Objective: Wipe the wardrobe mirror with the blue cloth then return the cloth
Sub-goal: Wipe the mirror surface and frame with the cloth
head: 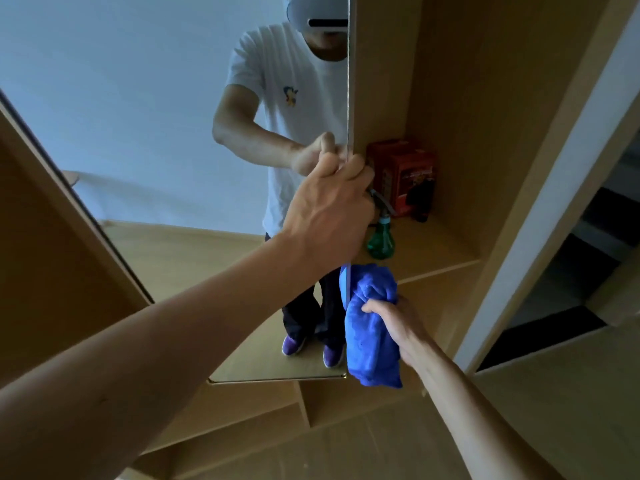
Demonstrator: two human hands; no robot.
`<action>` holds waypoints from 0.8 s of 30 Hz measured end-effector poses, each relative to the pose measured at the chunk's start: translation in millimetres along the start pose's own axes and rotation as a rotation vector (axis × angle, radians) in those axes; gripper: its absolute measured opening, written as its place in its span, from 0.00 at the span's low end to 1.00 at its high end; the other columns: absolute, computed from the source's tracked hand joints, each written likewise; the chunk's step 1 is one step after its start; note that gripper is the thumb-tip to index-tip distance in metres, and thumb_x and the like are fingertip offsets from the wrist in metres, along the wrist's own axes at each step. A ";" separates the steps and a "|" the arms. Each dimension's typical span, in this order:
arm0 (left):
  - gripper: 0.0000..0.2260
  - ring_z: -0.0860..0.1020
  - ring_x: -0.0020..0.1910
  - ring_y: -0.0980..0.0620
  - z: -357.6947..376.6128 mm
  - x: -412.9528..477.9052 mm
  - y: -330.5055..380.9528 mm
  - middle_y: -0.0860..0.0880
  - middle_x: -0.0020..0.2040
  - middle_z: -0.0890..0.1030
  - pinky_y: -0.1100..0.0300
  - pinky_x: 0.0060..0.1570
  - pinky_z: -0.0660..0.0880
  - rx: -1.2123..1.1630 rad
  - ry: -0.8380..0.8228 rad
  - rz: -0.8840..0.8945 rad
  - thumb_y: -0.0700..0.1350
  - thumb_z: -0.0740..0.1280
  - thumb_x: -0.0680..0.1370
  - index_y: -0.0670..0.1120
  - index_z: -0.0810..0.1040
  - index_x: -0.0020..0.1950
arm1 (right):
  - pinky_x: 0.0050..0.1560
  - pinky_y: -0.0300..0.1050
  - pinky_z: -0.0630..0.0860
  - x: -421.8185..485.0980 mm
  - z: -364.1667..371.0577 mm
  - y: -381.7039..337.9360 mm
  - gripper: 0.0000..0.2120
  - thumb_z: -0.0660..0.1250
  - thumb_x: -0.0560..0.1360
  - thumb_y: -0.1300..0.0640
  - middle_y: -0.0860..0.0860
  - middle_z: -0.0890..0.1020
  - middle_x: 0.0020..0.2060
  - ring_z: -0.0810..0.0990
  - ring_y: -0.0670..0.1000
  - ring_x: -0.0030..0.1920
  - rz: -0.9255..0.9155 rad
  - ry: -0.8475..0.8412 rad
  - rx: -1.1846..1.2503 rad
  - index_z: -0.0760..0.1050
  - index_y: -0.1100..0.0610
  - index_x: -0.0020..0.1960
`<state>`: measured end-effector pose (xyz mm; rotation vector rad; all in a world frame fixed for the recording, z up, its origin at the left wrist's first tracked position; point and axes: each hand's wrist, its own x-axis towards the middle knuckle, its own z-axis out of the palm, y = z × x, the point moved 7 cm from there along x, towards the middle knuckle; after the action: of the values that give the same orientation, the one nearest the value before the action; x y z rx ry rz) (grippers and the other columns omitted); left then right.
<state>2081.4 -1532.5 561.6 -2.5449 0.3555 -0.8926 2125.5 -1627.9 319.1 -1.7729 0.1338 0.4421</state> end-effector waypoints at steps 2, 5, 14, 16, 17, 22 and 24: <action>0.11 0.73 0.63 0.43 -4.6 4.6 -7.8 0.45 0.59 0.80 0.46 0.66 0.63 0.045 0.001 -0.013 0.43 0.61 0.77 0.45 0.82 0.52 | 0.53 0.54 0.79 -2.6 0.4 -0.1 0.09 0.72 0.70 0.55 0.59 0.85 0.46 0.84 0.58 0.49 0.027 -0.011 0.005 0.80 0.57 0.47; 0.12 0.75 0.62 0.39 -15.2 7.5 -14.7 0.41 0.58 0.81 0.43 0.66 0.64 0.048 0.039 0.005 0.41 0.62 0.75 0.41 0.83 0.51 | 0.51 0.54 0.78 -6.9 3.0 -9.9 0.09 0.70 0.73 0.56 0.58 0.84 0.42 0.84 0.57 0.47 -0.043 -0.006 -0.064 0.79 0.61 0.48; 0.05 0.79 0.50 0.37 -27.7 8.2 -21.1 0.39 0.46 0.82 0.42 0.58 0.71 -0.113 0.075 0.061 0.36 0.70 0.68 0.39 0.83 0.42 | 0.44 0.47 0.77 -33.9 -15.6 -99.0 0.08 0.71 0.70 0.53 0.54 0.85 0.42 0.83 0.52 0.44 -0.202 0.062 0.109 0.81 0.56 0.46; 0.04 0.79 0.46 0.38 -33.7 12.2 -20.9 0.39 0.43 0.81 0.44 0.54 0.71 -0.122 0.104 0.069 0.35 0.72 0.66 0.39 0.82 0.40 | 0.41 0.45 0.77 -44.4 -19.8 -121.4 0.06 0.70 0.71 0.55 0.52 0.85 0.40 0.84 0.51 0.43 -0.267 0.050 0.169 0.81 0.56 0.46; 0.04 0.79 0.45 0.39 -37.7 15.1 -21.5 0.40 0.42 0.81 0.45 0.52 0.70 -0.113 0.121 0.077 0.35 0.72 0.66 0.40 0.81 0.39 | 0.39 0.44 0.77 -49.4 -22.8 -130.7 0.05 0.70 0.71 0.56 0.50 0.84 0.37 0.84 0.49 0.41 -0.297 0.044 0.198 0.81 0.55 0.46; 0.16 0.76 0.54 0.44 -49.5 34.4 -39.4 0.45 0.44 0.79 0.46 0.56 0.64 -0.020 0.184 0.132 0.43 0.52 0.72 0.45 0.79 0.35 | 0.38 0.44 0.76 -50.7 -25.7 -137.1 0.04 0.70 0.73 0.57 0.51 0.83 0.35 0.84 0.50 0.38 -0.317 0.029 0.231 0.81 0.56 0.45; 0.20 0.76 0.52 0.42 -58.8 40.2 -45.2 0.43 0.45 0.81 0.48 0.54 0.63 -0.059 0.202 0.088 0.44 0.49 0.71 0.43 0.81 0.39 | 0.39 0.44 0.74 -41.1 -22.3 -122.1 0.05 0.70 0.74 0.54 0.51 0.82 0.36 0.81 0.50 0.39 -0.251 0.041 0.202 0.80 0.56 0.43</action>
<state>2078.9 -1525.2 645.7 -2.4753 0.5580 -1.1241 2132.0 -1624.4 449.7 -1.5752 -0.0161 0.2032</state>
